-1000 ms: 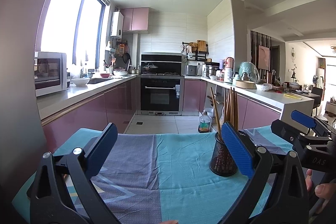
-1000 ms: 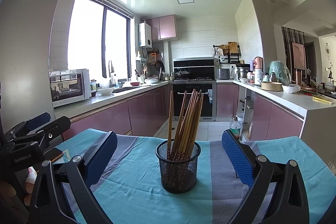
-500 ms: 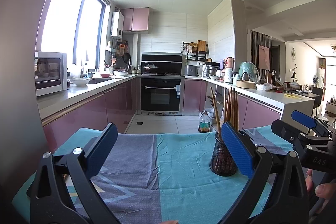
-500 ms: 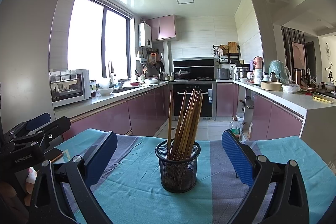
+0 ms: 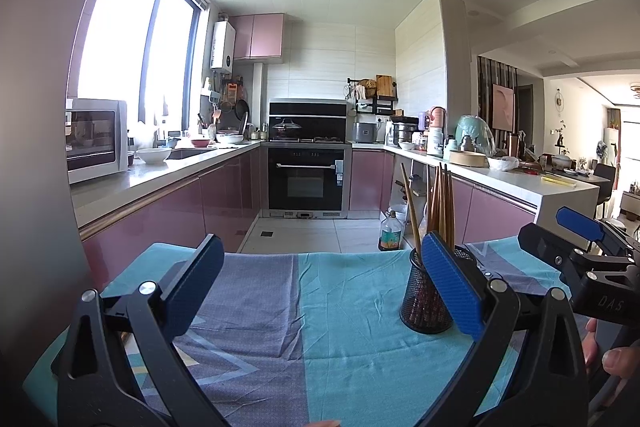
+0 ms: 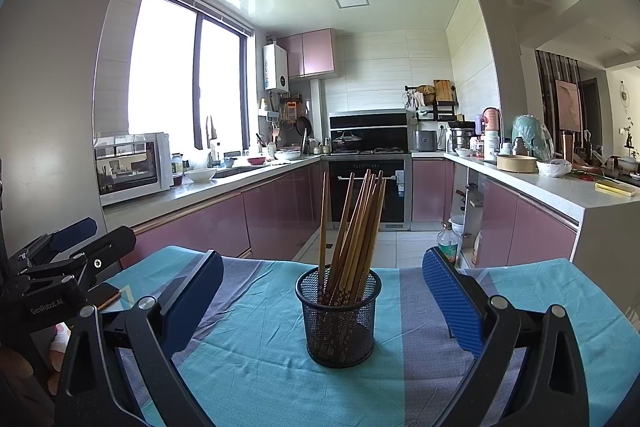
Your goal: Organize utensils
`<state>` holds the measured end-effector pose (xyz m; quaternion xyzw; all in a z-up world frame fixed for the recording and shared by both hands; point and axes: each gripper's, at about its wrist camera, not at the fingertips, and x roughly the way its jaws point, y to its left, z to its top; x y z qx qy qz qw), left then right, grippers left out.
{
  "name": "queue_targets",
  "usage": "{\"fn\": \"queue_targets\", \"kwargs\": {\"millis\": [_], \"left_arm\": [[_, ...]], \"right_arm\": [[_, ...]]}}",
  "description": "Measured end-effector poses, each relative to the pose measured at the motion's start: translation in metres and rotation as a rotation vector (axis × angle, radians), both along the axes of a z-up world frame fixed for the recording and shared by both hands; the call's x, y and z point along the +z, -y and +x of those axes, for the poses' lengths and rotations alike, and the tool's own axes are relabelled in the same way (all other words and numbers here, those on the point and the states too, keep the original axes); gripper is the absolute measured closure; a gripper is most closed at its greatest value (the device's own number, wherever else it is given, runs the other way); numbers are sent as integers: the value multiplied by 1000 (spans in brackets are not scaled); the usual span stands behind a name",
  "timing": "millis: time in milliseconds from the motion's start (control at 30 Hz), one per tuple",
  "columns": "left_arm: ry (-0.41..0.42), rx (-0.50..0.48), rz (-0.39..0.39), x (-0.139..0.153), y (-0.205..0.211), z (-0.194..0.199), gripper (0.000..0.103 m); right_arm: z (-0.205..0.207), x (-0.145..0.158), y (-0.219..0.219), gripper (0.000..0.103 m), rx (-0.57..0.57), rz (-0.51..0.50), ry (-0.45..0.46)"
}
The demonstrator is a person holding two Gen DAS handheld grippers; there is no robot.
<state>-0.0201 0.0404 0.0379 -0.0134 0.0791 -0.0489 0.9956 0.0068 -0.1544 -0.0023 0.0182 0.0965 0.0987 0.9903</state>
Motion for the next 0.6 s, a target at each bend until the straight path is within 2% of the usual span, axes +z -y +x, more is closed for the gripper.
{"fn": "queue_targets", "kwargs": {"millis": [600], "left_arm": [[0,0,0,0,0,0,6]], "right_arm": [[1,-1,0,7,1,3,-3]]}}
